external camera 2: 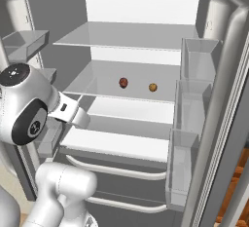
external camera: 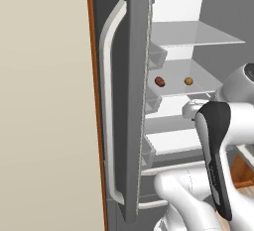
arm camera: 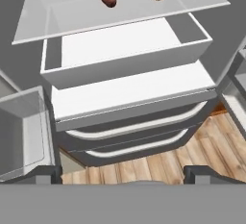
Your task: Move the apricot and sweet potato from the top shelf to the second highest shelf to make space. Then, place the pitcher from the counter on the cleared top shelf.
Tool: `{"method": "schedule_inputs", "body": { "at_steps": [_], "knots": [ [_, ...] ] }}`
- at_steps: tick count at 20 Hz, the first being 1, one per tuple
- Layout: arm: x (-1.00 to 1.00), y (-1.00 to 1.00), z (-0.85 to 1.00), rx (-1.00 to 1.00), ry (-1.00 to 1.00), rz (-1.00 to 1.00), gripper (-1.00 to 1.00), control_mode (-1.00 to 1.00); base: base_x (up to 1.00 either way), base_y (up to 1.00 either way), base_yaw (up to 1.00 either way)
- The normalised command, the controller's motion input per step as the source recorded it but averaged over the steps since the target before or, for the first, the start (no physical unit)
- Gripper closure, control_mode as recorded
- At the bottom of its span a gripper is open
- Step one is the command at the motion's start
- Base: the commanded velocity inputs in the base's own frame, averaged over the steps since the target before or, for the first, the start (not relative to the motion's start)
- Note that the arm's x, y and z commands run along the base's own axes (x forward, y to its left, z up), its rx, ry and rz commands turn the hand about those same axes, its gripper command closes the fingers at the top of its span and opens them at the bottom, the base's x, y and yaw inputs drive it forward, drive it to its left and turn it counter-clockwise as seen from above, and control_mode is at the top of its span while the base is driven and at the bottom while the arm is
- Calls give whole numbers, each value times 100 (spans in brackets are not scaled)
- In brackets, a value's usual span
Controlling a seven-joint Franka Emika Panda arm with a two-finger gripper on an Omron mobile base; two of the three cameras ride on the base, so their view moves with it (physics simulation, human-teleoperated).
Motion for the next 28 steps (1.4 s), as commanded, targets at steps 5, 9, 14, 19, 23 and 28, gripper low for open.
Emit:
{"method": "schedule_inputs", "body": {
  "at_steps": [5, 9, 14, 19, 23, 28],
  "knots": [
    [0, 0, 0, 0, 0, 0, -100, 100, -59, -16, -8],
    [0, 0, 0, 0, 0, 0, -100, 100, -68, -49, -22],
    [0, 0, 0, 0, 0, 0, -100, 100, -59, -48, -34],
    [0, 0, 0, 0, 0, 0, -100, 100, -55, -5, -43],
    [0, 0, 0, 0, 0, 0, -100, 100, -46, 0, -50],
    [0, 0, 0, 0, 0, 0, -100, 100, -19, -9, -52]
  ]
}}
